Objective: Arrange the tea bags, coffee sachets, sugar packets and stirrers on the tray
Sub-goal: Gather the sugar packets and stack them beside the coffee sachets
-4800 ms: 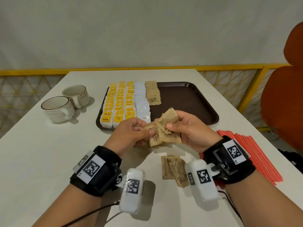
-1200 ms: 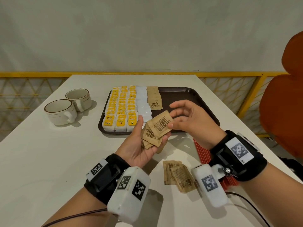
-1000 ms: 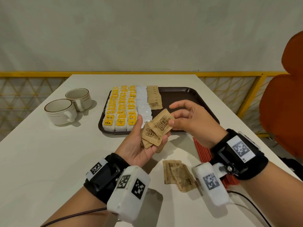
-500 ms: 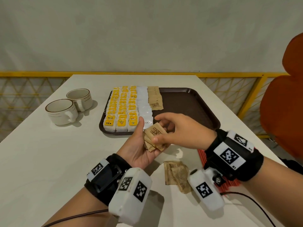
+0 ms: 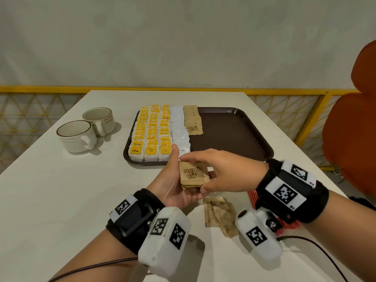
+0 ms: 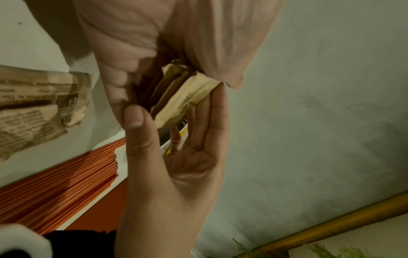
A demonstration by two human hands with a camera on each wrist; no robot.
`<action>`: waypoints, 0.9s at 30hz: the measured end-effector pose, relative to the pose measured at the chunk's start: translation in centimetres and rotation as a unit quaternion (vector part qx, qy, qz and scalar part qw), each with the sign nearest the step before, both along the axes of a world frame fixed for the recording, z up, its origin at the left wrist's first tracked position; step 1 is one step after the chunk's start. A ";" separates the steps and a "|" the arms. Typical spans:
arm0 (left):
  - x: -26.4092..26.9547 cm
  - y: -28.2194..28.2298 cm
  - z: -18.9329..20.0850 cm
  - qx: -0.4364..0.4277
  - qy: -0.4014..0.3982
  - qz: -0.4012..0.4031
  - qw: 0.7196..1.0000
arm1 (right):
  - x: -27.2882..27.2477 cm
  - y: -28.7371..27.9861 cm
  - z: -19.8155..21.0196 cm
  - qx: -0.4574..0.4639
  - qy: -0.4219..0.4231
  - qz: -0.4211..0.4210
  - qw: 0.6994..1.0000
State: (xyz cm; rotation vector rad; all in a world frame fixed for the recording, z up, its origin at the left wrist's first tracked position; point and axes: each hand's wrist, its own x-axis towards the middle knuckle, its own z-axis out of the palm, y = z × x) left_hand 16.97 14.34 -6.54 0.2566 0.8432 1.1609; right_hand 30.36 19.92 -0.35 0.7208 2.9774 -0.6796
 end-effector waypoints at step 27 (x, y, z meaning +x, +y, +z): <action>0.1 -0.5 0.9 0.092 -0.002 0.091 0.992 | -0.4 1.7 -0.4 0.032 0.147 -0.019 0.988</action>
